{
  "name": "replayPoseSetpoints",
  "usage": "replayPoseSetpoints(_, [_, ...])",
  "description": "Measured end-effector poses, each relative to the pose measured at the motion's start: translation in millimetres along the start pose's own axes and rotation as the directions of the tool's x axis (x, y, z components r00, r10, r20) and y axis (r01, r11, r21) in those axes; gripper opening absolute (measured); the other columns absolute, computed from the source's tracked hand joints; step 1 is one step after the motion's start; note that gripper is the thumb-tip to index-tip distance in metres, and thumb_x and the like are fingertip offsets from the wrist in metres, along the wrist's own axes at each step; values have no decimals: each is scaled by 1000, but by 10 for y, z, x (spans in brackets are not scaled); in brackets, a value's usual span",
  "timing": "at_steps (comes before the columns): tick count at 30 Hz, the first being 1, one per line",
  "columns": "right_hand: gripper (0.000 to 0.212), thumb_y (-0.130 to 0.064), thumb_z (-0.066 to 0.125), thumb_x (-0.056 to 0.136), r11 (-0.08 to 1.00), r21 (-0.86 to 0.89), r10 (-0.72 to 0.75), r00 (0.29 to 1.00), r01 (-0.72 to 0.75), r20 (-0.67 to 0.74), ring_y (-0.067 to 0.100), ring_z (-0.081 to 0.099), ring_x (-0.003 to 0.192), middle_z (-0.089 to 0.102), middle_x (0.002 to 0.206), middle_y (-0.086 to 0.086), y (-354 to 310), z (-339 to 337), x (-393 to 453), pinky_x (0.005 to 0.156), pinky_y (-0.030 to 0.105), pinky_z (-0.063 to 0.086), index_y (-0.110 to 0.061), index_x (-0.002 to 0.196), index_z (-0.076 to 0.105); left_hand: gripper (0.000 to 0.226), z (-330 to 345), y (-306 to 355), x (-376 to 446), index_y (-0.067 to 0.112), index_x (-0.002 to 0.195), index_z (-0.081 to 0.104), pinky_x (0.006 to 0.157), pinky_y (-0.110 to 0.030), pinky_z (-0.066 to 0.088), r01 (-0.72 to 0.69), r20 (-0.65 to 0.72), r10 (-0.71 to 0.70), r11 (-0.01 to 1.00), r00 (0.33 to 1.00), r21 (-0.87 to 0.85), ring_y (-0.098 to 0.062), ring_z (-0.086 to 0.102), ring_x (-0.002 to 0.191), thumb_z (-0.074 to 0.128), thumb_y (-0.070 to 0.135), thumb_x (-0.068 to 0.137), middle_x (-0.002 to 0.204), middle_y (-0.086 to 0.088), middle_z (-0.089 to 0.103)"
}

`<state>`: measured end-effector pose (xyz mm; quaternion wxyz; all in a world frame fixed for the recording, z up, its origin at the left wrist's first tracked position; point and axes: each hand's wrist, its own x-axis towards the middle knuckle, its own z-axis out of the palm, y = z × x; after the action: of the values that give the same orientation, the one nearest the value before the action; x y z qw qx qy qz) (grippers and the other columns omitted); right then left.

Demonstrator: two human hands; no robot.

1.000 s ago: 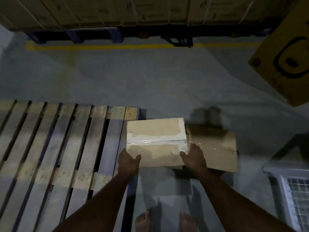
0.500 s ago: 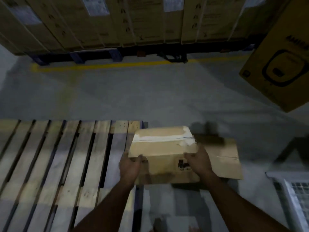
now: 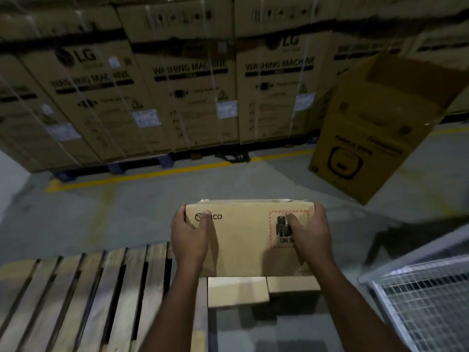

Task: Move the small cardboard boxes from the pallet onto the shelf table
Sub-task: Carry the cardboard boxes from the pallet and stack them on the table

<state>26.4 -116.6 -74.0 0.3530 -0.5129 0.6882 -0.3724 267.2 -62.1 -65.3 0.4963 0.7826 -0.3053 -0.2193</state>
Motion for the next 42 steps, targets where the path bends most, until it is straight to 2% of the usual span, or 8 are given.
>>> replayPoseSetpoints(7, [83, -56, 65, 81, 990, 113, -65, 977, 89, -204, 24, 53, 127, 51, 142, 1, -635, -1197, -738, 99, 54, 50, -34, 150, 23, 63, -460, 1201, -693, 26, 149, 49, 106, -44, 49, -229, 37, 232, 970, 972, -77, -18, 57, 128, 70, 44, 92, 143, -1, 58])
replayPoseSetpoints(14, [78, -61, 60, 76, 975, 139, -102, 911, 170, -400, 22, 59, 118, 51, 135, -4, -808, -2570, -1463, 85, 53, 58, -48, 144, 22, 62, -450, 2044, -1625, 25, 147, 51, 101, -42, 52, -381, 157, 414, 902, 897, -202, -16, 60, 121, 73, 39, 91, 139, -1, 60])
replayPoseSetpoints(18, [81, -63, 61, 74, 972, 123, -106, 841, 200, -531, 19, 55, 123, 51, 139, -4, -593, -3386, -1920, 92, 53, 54, -41, 145, 29, 65, -343, 2358, -2436, 27, 148, 49, 99, -44, 53, -438, 221, 507, 849, 833, -297, -15, 59, 120, 74, 41, 90, 140, 2, 59])
replayPoseSetpoints(21, [75, -47, 70, 84, 978, 88, -95, 778, 190, -621, 21, 50, 128, 50, 142, 0, -355, -3898, -2286, 102, 49, 48, -30, 147, 33, 67, -219, 2484, -3021, 30, 149, 46, 97, -41, 51, -445, 280, 543, 827, 792, -343, -12, 56, 118, 73, 41, 90, 142, 4, 56])
replayPoseSetpoints(26, [74, -34, 73, 87, 992, 44, -38, 613, 118, -789, 22, 45, 129, 48, 141, 3, 149, -4870, -2988, 103, 40, 43, -24, 150, 35, 66, 210, 2719, -4146, 25, 148, 49, 103, -40, 50, -432, 419, 616, 778, 667, -456, -17, 59, 122, 76, 35, 89, 141, 0, 59])
replayPoseSetpoints(31, [74, -37, 71, 88, 997, 46, 14, 478, 56, -878, 21, 45, 130, 47, 143, 0, 520, -5615, -3520, 103, 49, 46, -28, 151, 32, 70, 605, 2881, -5027, 35, 144, 50, 105, -49, 50, -415, 505, 662, 746, 554, -522, -17, 59, 125, 75, 51, 81, 141, 4, 59])
replayPoseSetpoints(35, [75, -41, 70, 87, 999, 46, 36, 364, 19, -931, 22, 47, 129, 47, 143, -1, 773, -6054, -3791, 99, 53, 49, -33, 150, 31, 65, 930, 3028, -5580, 30, 143, 51, 104, -48, 51, -377, 572, 698, 715, 432, -589, -18, 61, 121, 78, 40, 86, 138, 2, 61])
replayPoseSetpoints(42, [74, -44, 71, 86, 997, 77, 82, 244, -30, -966, 20, 54, 121, 54, 135, -2, 1110, -6534, -3776, 93, 51, 53, -35, 148, 32, 69, 1723, 3232, -6114, 28, 147, 46, 104, -50, 51, -294, 652, 715, 699, 253, -652, -19, 57, 124, 78, 38, 87, 139, 1, 57])
